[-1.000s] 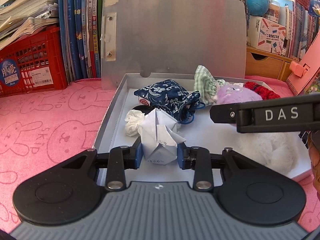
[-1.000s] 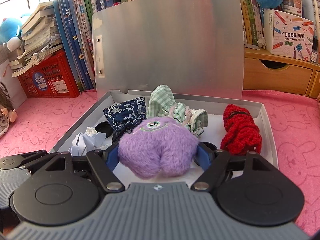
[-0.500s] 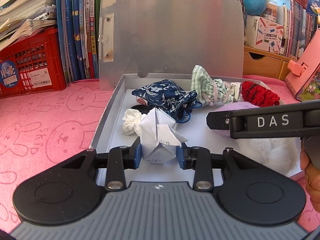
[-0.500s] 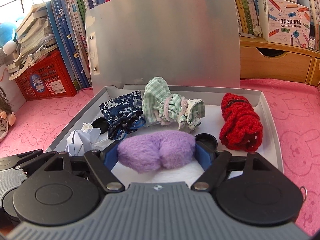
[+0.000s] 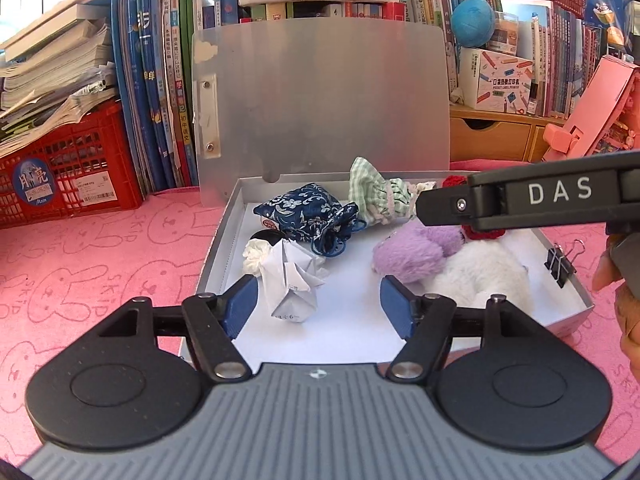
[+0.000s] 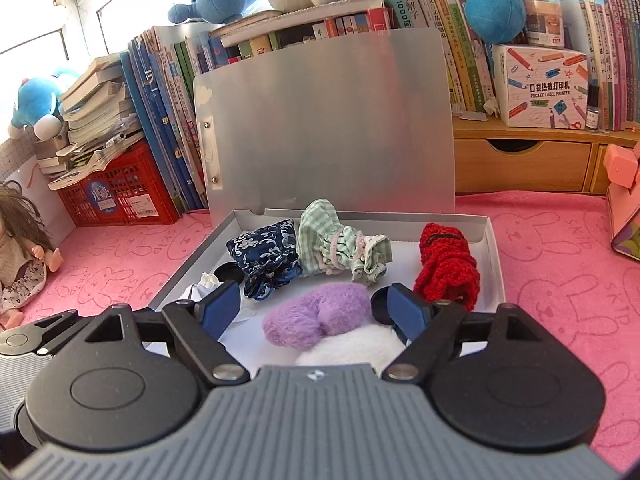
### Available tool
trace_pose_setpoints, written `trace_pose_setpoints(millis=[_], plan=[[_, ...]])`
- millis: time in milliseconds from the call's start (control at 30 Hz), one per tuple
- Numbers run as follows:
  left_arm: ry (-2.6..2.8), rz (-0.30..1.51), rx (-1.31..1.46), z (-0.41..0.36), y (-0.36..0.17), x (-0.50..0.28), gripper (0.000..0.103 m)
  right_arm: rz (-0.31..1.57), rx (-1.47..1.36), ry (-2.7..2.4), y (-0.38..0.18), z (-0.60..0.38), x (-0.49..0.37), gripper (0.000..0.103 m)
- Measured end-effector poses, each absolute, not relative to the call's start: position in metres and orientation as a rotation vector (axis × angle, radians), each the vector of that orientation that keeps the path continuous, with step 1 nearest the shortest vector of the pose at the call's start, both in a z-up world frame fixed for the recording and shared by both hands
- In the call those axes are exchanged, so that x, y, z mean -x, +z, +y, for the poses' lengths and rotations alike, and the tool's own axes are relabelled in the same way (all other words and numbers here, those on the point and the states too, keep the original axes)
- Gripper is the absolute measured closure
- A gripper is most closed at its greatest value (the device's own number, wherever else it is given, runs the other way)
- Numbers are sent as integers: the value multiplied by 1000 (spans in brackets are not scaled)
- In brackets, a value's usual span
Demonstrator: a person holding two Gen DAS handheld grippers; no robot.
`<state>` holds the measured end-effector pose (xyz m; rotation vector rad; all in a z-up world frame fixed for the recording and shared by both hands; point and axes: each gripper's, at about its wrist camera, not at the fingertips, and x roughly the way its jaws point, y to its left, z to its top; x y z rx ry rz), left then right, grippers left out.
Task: Organize objects
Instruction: 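Open both tools to drop the paper and purple plush into the box, then move the left tool to the black round lid while the right tool approaches the pink-trimmed paper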
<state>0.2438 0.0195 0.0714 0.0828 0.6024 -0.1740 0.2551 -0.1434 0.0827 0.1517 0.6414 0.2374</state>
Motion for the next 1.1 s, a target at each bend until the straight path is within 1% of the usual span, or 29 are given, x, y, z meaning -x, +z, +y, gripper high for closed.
trace_pose_setpoints(millis=[167,500,700,967,1033,1100], plan=[[-208,580,-110,18,85,-211,26,617,-88,251,90,-153,-215,14],[-238,570,-102,29,87,-139,25,617,-34,337,83,-167,-139,15],[-212,582,-109,46,74,-109,23,637,27,425,68,-152,-103,20],[-172,608,-67,71,60,-87,20,657,90,547,46,-119,-87,22],[-164,611,-60,75,57,-84,20,655,83,560,41,-114,-89,24],[-159,614,-57,78,56,-82,20,663,63,584,37,-110,-94,29]])
